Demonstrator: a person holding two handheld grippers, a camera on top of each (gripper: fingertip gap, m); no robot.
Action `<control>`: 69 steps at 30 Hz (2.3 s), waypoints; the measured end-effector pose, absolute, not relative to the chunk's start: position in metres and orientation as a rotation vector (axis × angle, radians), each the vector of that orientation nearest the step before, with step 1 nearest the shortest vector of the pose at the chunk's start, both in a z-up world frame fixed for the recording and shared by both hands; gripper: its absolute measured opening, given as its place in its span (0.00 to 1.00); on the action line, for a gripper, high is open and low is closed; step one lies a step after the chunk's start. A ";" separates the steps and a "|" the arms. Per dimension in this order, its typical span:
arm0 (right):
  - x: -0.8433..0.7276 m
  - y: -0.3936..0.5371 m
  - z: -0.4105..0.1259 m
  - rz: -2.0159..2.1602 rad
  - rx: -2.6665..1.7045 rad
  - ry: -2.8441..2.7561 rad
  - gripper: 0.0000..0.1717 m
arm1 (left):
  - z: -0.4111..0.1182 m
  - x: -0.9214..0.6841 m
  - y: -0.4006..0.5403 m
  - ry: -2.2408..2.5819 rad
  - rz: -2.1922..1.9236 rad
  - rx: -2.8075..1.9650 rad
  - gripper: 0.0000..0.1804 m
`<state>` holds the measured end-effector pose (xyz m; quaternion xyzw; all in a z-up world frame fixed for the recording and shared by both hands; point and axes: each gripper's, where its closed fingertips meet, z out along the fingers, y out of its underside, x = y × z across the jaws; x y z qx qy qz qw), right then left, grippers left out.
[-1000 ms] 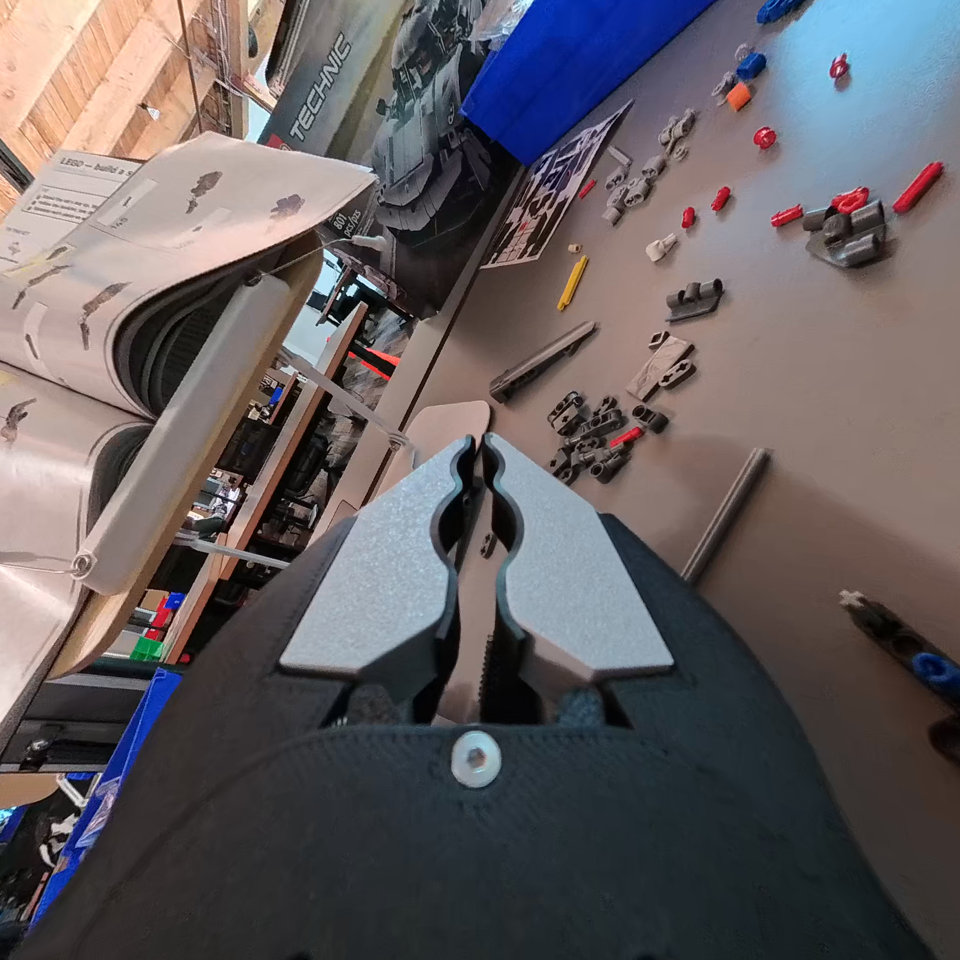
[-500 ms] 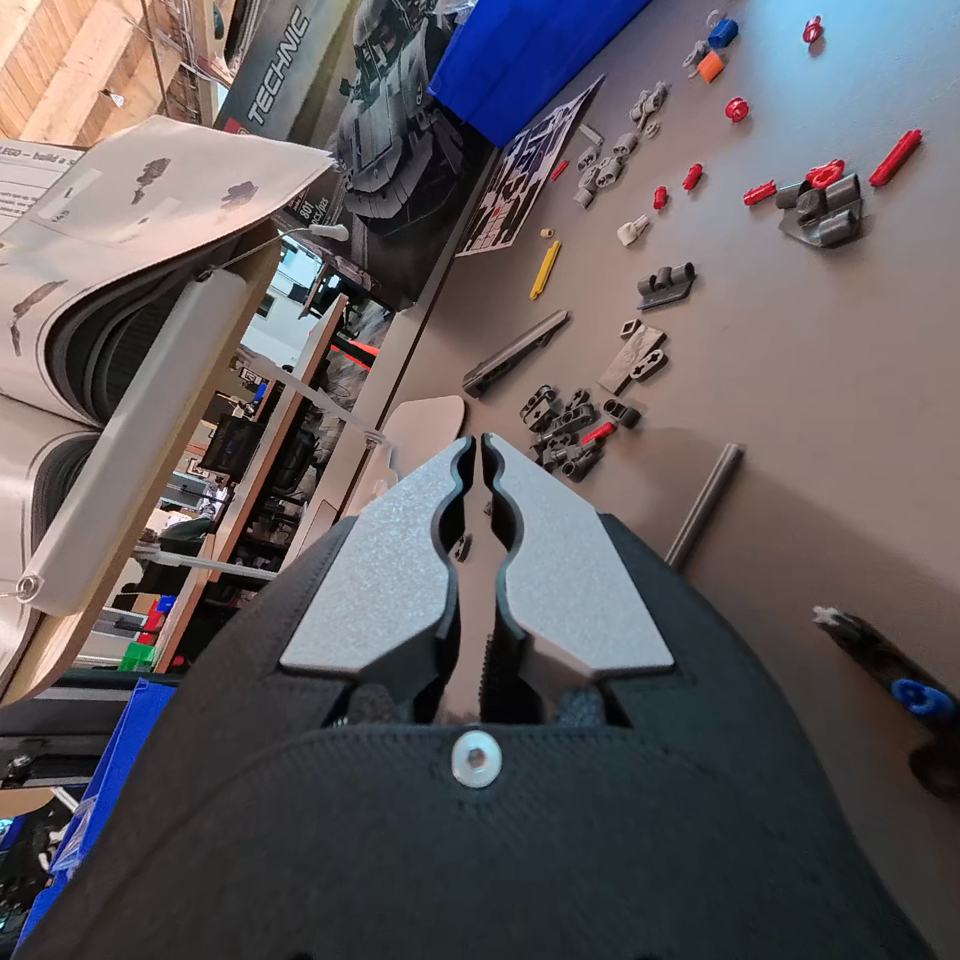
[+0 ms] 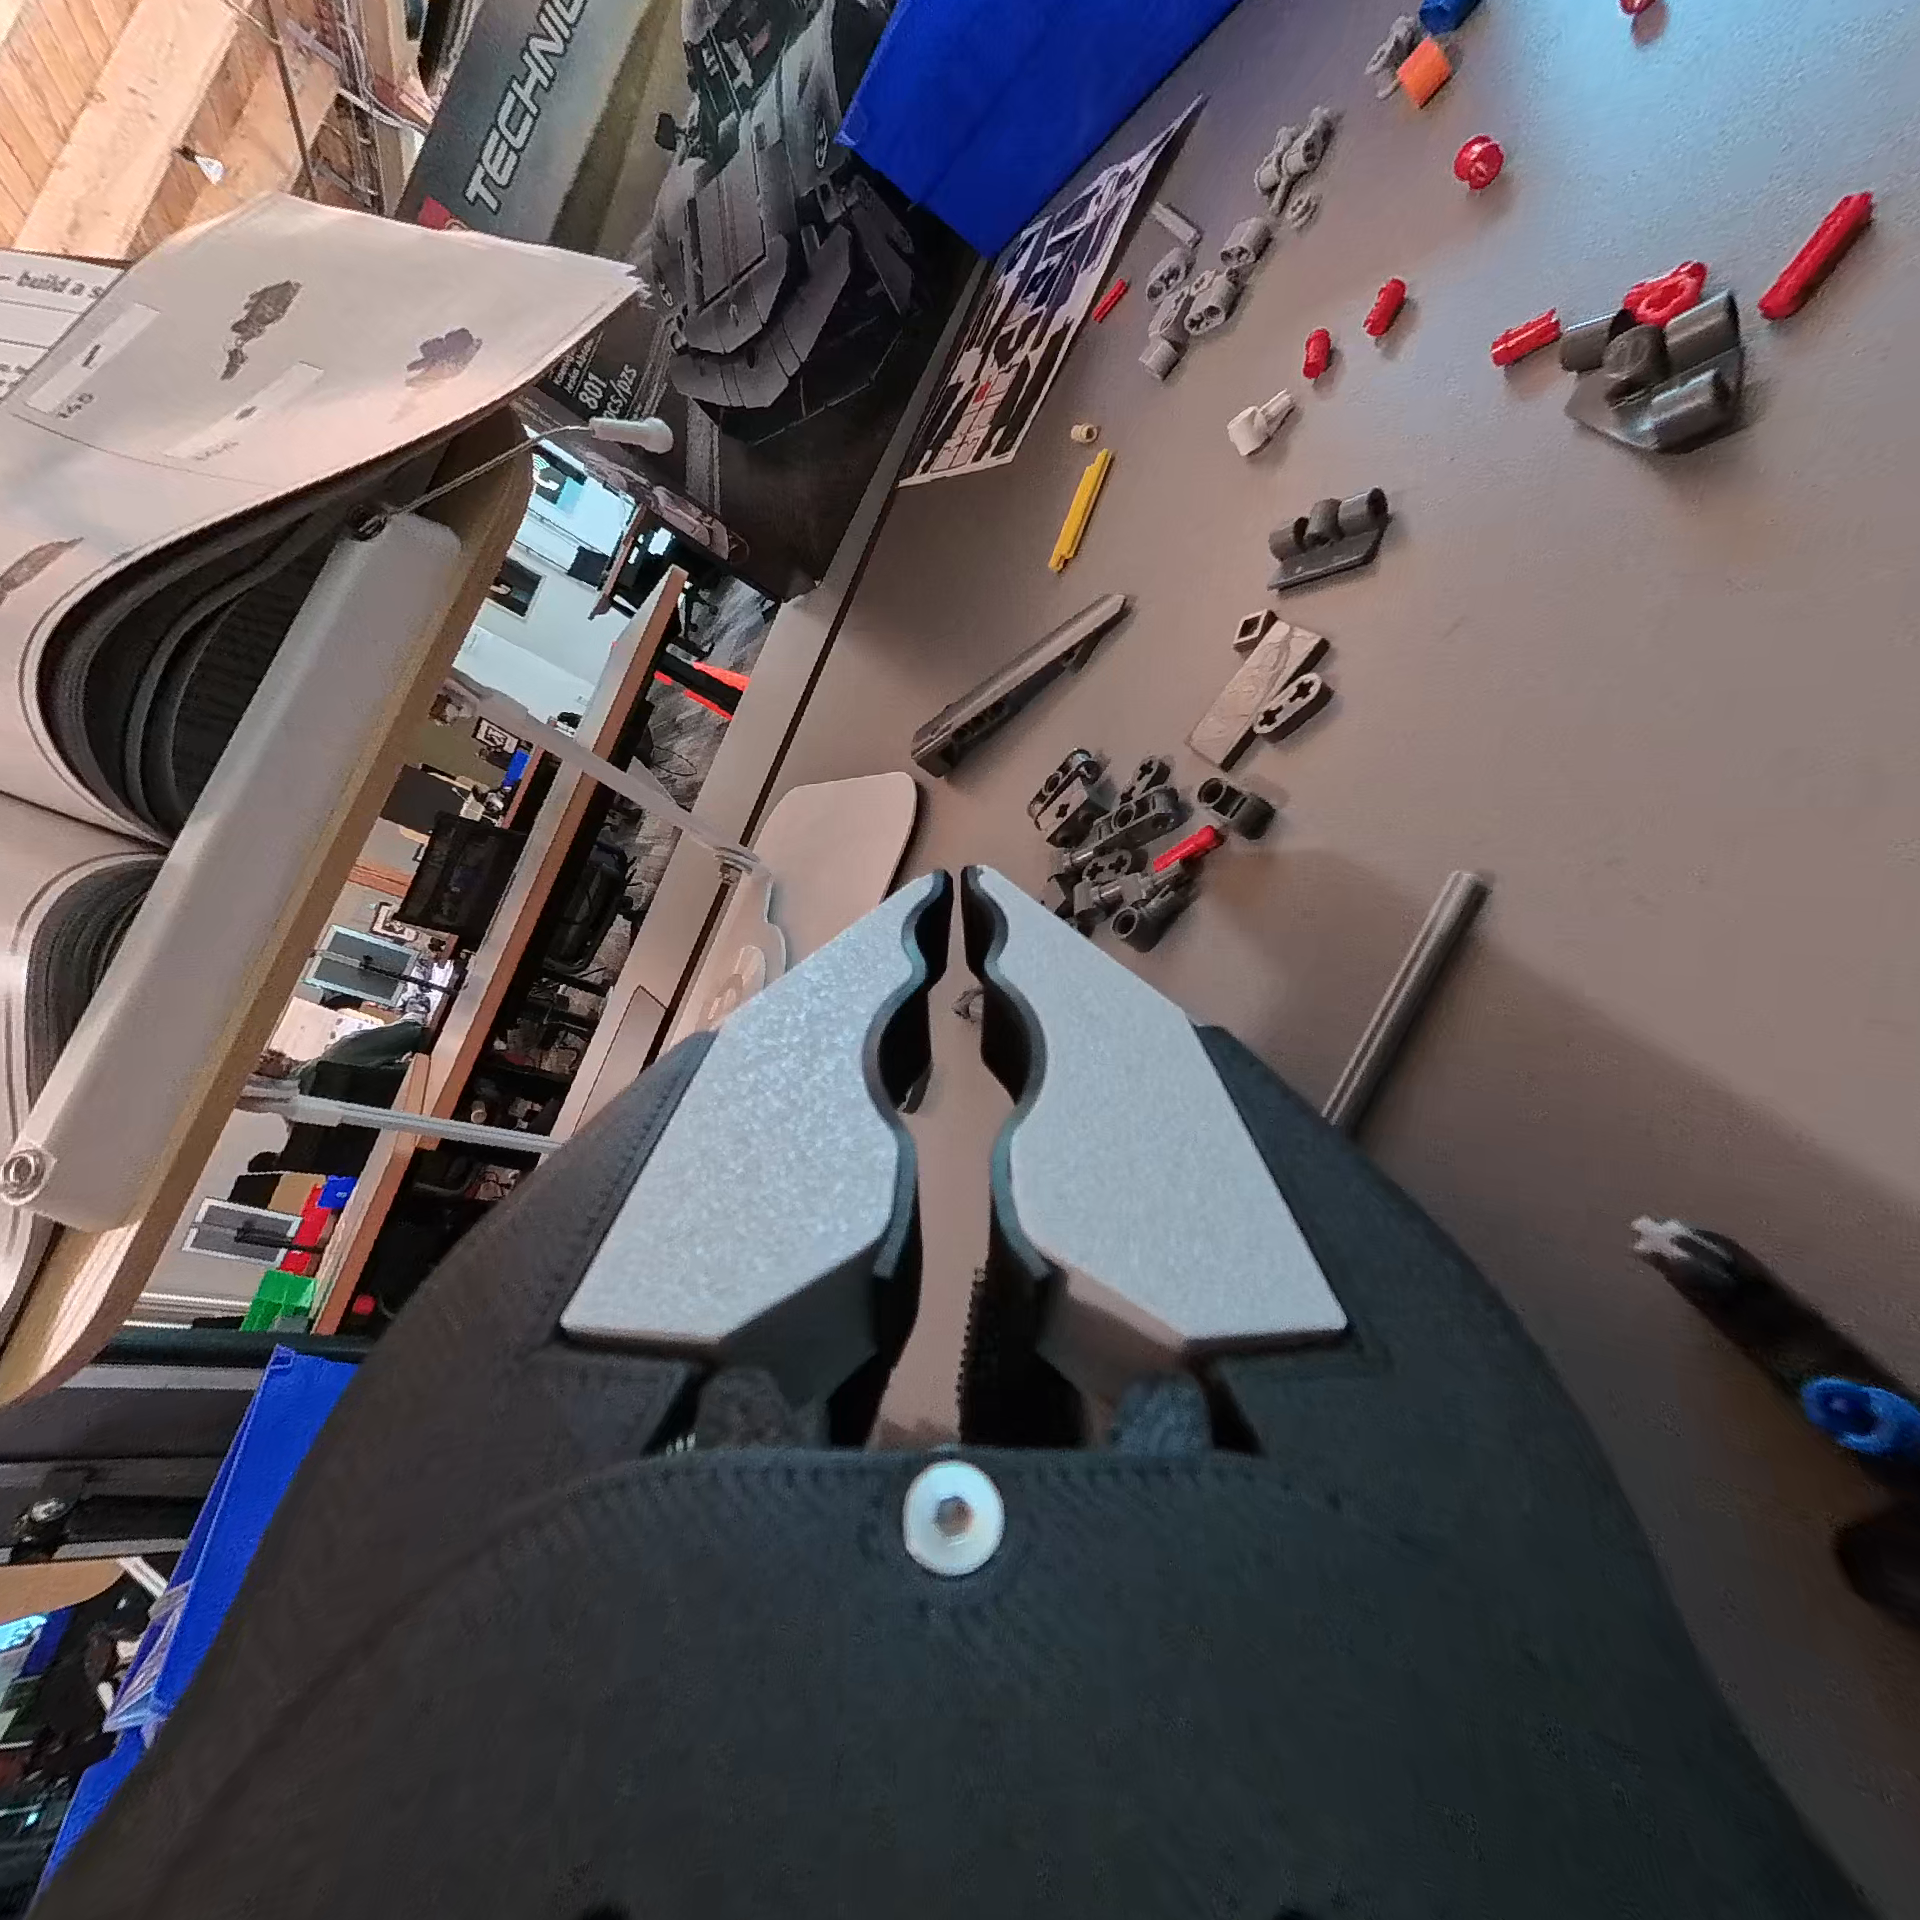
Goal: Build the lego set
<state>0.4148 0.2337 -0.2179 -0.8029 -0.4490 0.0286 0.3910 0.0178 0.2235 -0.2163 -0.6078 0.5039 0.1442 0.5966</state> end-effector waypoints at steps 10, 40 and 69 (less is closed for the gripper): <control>0.422 0.216 -0.227 0.091 -2.081 -1.182 0.12 | -0.218 0.019 0.223 1.178 0.340 -1.411 0.00; 0.454 0.172 -0.252 0.126 -2.199 -1.193 0.10 | -0.224 0.022 0.222 1.208 0.348 -1.412 0.00; 0.515 0.263 -0.261 0.153 -2.283 -0.941 0.08 | -0.231 0.024 0.224 1.235 0.368 -1.417 0.00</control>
